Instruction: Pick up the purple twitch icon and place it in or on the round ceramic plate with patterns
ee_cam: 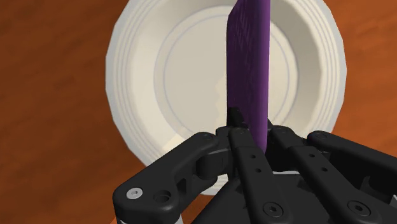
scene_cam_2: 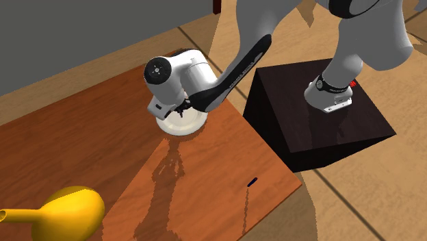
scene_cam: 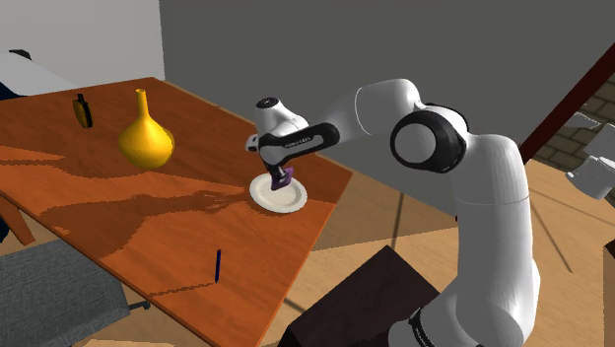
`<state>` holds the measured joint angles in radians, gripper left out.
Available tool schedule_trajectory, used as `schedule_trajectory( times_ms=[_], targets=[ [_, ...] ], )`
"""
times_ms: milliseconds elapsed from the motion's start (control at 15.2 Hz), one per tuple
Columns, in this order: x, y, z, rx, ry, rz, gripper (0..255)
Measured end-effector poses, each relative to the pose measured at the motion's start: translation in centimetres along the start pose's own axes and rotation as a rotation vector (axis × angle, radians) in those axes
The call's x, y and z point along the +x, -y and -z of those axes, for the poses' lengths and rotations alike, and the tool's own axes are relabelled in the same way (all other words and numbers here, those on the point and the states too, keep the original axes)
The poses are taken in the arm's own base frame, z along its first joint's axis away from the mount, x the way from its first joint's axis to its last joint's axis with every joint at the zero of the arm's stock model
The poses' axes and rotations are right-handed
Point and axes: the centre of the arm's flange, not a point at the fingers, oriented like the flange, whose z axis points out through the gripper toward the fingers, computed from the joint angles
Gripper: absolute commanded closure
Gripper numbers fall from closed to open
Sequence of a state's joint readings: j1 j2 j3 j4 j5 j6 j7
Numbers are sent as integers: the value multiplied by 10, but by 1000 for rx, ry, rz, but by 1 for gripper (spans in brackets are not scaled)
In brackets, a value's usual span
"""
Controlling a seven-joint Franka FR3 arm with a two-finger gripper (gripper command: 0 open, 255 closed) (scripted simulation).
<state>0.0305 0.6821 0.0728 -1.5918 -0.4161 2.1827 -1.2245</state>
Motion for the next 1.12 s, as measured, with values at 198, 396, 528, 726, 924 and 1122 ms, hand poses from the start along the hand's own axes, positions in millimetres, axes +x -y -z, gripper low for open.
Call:
schedule_trajectory(
  times_ms=[198, 396, 528, 726, 924, 1122],
  targets=[
    [3, 0, -10, 0, 0, 0, 255],
    [3, 0, -11, 0, 0, 0, 255],
    [3, 0, -11, 0, 0, 0, 0],
    [3, 0, -11, 0, 0, 0, 0],
    [3, 0, -11, 0, 0, 0, 0],
    [4, 1, 19, -1, 0, 0, 0]
  ],
)
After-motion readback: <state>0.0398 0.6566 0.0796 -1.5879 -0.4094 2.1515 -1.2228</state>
